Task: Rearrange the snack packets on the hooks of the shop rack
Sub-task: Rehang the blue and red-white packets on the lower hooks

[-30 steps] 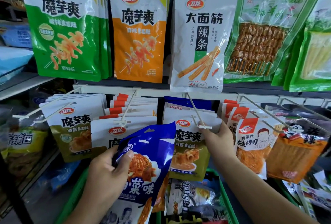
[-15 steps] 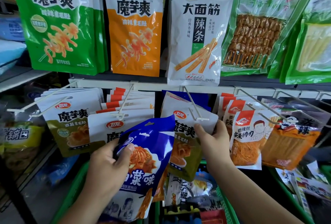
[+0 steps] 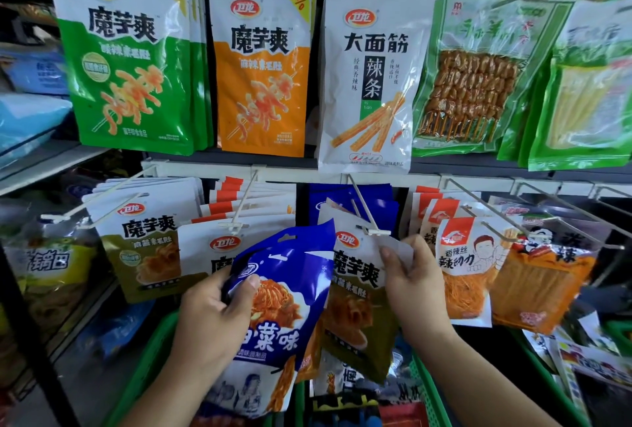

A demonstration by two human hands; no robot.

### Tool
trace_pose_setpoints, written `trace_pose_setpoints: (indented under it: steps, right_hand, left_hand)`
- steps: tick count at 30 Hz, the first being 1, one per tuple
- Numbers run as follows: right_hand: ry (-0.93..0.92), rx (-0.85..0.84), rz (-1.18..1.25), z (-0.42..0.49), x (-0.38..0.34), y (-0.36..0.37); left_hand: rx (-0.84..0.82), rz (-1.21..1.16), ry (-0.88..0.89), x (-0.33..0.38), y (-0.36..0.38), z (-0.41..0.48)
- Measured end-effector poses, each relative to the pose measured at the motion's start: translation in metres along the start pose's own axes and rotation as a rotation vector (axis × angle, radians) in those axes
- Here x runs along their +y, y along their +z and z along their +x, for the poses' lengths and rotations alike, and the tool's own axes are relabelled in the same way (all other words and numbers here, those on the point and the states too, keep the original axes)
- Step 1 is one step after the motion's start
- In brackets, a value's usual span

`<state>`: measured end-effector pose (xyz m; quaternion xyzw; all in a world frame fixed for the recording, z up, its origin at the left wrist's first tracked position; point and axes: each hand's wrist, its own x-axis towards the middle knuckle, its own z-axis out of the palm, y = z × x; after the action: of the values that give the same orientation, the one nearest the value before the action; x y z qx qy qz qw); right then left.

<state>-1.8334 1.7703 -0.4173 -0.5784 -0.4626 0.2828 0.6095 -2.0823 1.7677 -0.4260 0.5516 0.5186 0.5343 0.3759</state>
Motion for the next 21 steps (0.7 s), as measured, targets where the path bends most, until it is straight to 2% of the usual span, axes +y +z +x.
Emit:
trace_pose_setpoints:
  steps: [8, 12, 18, 21]
  right_hand:
    - [-0.095, -0.006, 0.033, -0.026, -0.023, -0.019]
    - [-0.139, 0.078, -0.067, -0.043, -0.033, -0.038]
    - [-0.061, 0.156, -0.049, -0.064, -0.014, -0.085]
    - [0.048, 0.187, 0.084, -0.070, 0.010, -0.095]
  left_hand:
    - [-0.029, 0.010, 0.035, 0.007, -0.001, -0.010]
    - [-0.099, 0.008, 0.049, 0.009, 0.001, -0.018]
    - [-0.172, 0.067, 0.013, 0.010, 0.011, -0.024]
    - [-0.310, 0.117, -0.044, 0.002, 0.031, -0.030]
